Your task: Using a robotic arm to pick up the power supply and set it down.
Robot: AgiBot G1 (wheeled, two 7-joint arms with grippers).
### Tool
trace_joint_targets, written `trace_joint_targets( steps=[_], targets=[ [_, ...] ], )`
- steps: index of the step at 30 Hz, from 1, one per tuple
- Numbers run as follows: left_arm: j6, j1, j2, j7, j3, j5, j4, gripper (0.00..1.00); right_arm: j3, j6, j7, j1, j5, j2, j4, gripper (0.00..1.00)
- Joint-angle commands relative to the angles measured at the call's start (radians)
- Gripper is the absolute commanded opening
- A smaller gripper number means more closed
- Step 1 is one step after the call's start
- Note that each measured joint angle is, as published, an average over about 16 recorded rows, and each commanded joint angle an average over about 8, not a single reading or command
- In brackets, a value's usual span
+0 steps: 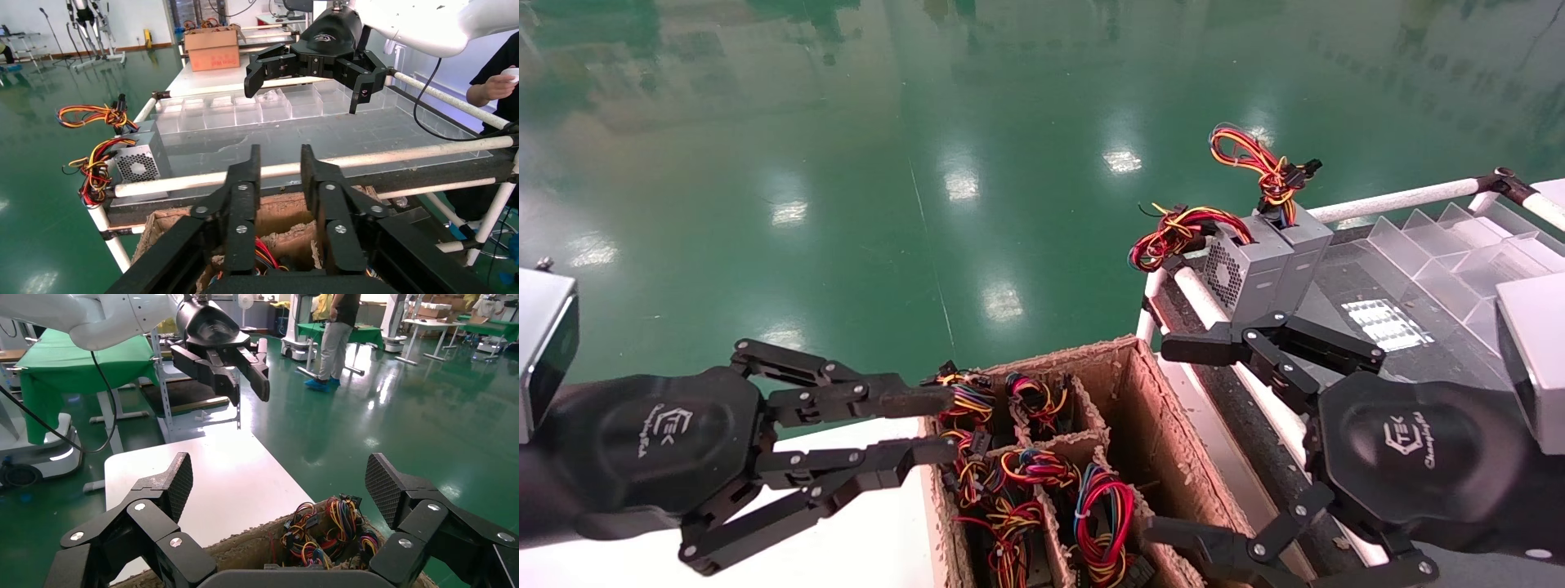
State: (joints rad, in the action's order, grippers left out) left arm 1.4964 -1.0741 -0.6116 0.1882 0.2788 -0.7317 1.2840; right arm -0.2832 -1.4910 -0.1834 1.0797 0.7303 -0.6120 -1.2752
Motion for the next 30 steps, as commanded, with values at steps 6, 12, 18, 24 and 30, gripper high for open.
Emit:
trace_joint_targets(
  steps=[6,12,18,24,30],
  targets=[
    [0.0,0.0,0.0,0.0,0.001,0.0,0.0,0.01,0.0,0.0,0.0,0.0,0.0,0.0,0.0,1.0],
    [-0.001,0.0,0.001,-0.001,0.001,0.001,0.0,0.74,0.0,0.0,0.0,0.0,0.0,0.0,0.0,1.0],
    [-0.001,0.0,0.001,-0.001,0.001,0.001,0.0,1.0,0.0,0.0,0.0,0.0,0.0,0.0,0.0,1.0],
    [-0.001,0.0,0.001,-0.001,0.001,0.001,0.0,1.0,0.0,0.0,0.0,0.0,0.0,0.0,0.0,1.0],
    [-0.001,0.0,0.001,-0.001,0.001,0.001,0.0,1.0,0.0,0.0,0.0,0.0,0.0,0.0,0.0,1.0]
  ],
)
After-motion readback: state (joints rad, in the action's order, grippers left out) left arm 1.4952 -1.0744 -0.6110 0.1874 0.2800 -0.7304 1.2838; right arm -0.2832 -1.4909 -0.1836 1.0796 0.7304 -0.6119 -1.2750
